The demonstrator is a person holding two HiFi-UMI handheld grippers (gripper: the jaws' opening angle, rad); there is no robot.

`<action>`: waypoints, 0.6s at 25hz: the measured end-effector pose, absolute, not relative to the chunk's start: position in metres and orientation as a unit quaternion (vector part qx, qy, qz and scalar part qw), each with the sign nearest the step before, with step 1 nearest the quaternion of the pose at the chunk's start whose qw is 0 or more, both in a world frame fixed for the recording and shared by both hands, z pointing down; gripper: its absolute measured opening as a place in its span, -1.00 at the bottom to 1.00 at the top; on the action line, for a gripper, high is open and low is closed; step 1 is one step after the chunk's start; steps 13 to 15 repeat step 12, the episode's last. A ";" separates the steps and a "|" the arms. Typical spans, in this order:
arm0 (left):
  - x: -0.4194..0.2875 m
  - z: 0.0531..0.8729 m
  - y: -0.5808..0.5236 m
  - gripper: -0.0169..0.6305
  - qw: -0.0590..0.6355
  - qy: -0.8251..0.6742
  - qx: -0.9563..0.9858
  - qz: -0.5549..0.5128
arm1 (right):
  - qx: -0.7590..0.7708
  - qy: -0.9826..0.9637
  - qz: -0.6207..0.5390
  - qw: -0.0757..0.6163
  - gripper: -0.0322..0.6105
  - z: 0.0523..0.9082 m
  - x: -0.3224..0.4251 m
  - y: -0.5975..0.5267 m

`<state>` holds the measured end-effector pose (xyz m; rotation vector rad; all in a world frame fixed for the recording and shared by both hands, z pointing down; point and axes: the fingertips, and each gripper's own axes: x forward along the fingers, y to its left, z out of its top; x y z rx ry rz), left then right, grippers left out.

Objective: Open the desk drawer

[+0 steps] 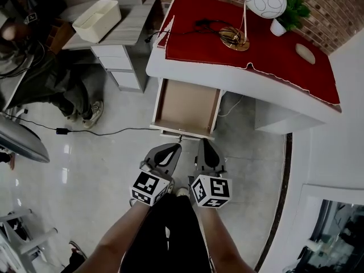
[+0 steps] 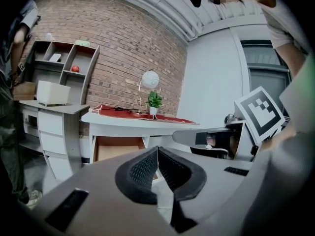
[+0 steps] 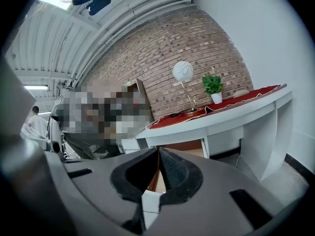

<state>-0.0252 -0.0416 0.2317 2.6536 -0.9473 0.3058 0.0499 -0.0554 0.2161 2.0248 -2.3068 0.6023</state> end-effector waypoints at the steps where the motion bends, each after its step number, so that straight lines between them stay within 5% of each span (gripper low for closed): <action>1: -0.026 0.233 -0.042 -0.91 0.154 -0.332 0.925 0.107 | 0.647 -0.737 0.193 0.007 -0.82 0.218 0.050 -0.055; 15: -0.028 0.238 -0.033 -0.91 0.165 -0.339 0.919 0.111 | 0.640 -0.743 0.196 0.010 -0.82 0.221 0.049 -0.050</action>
